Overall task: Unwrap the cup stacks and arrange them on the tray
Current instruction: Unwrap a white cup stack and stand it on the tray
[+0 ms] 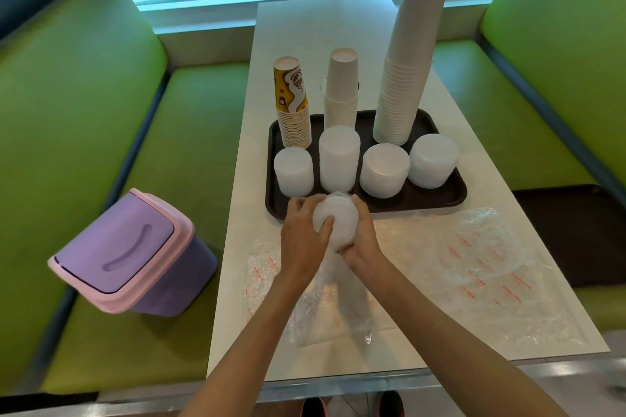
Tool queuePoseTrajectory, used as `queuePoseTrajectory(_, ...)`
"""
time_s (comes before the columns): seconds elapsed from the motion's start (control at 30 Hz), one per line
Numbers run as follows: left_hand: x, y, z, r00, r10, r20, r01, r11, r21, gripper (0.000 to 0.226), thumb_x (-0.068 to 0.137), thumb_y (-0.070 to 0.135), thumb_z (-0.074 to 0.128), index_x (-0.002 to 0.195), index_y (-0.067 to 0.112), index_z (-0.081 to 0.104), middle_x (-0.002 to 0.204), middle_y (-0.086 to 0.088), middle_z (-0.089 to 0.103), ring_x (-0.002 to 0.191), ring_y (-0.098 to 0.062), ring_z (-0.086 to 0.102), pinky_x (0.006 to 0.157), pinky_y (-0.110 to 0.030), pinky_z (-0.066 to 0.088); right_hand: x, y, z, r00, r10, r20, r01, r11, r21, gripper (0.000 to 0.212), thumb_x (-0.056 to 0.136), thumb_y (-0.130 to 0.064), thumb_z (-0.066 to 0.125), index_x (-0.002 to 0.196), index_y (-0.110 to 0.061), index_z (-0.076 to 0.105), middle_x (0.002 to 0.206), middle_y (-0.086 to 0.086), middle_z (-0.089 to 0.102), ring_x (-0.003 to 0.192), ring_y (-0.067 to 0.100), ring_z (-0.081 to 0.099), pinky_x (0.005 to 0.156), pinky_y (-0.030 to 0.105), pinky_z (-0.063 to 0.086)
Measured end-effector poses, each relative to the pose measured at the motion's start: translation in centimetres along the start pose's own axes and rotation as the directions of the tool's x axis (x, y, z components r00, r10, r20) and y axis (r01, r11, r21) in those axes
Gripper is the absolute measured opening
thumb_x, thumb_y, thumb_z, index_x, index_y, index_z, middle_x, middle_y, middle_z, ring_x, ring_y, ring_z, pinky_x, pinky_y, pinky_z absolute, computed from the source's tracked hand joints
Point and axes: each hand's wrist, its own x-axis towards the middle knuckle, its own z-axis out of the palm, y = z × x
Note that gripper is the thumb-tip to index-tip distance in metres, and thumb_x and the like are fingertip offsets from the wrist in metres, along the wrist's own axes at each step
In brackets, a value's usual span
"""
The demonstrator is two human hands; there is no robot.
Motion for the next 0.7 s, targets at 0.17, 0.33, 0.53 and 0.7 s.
queuePoseTrajectory(0.17, 0.1, 0.0, -0.2, 1.0, 0.014, -0.005, -0.015, 0.998, -0.054, 0.029, 0.087, 0.012, 0.065, 0.116, 0.014, 0.061, 0.112, -0.005, 0.056, 0.095, -0.014, 0.055, 0.081, -0.025, 0.051, 0.0, 0.0, -0.2, 1.0, 0.018, 0.0, -0.018, 1.0, -0.014, 0.039, 0.085, -0.046, 0.06, 0.109, -0.015, 0.061, 0.099, 0.013, 0.067, 0.086, 0.027, 0.064, 0.067, 0.037, 0.052)
queuePoseTrajectory(0.33, 1.2, -0.2, -0.9, 0.993, -0.11, 0.046, 0.117, 0.975, -0.189, 0.016, 0.089, 0.014, 0.064, 0.104, 0.018, 0.058, 0.097, 0.005, 0.062, 0.088, -0.009, 0.059, 0.075, -0.015, 0.048, 0.3, -0.4, -0.3, 1.0, 0.031, 0.003, -0.03, 0.999, -0.033, 0.036, 0.085, -0.047, 0.061, 0.104, -0.016, 0.062, 0.098, 0.014, 0.067, 0.087, 0.028, 0.064, 0.076, 0.042, 0.054)
queuePoseTrajectory(0.53, 2.9, -0.8, -1.6, 0.961, -0.254, 0.109, 0.276, 0.898, -0.342, 0.013, 0.089, 0.013, 0.064, 0.101, 0.015, 0.058, 0.095, 0.001, 0.062, 0.088, -0.013, 0.059, 0.078, -0.026, 0.053, 0.8, -0.2, 0.2, 0.998, 0.056, 0.006, -0.056, 0.998, -0.043, 0.056, 0.078, -0.049, 0.07, 0.121, -0.013, 0.061, 0.115, 0.017, 0.067, 0.101, 0.033, 0.064, 0.081, 0.046, 0.055)
queuePoseTrajectory(0.7, 5.1, -0.8, -2.9, 0.914, -0.378, 0.146, 0.403, 0.819, -0.407, 0.013, 0.091, 0.011, 0.061, 0.103, 0.01, 0.057, 0.104, -0.01, 0.061, 0.092, -0.022, 0.058, 0.072, -0.034, 0.055, 0.8, -0.4, 0.5, 0.997, 0.08, -0.023, -0.081, 0.996, -0.033, 0.07, 0.064, -0.053, 0.078, 0.121, -0.018, 0.059, 0.118, 0.014, 0.066, 0.106, 0.034, 0.062, 0.087, 0.05, 0.053)
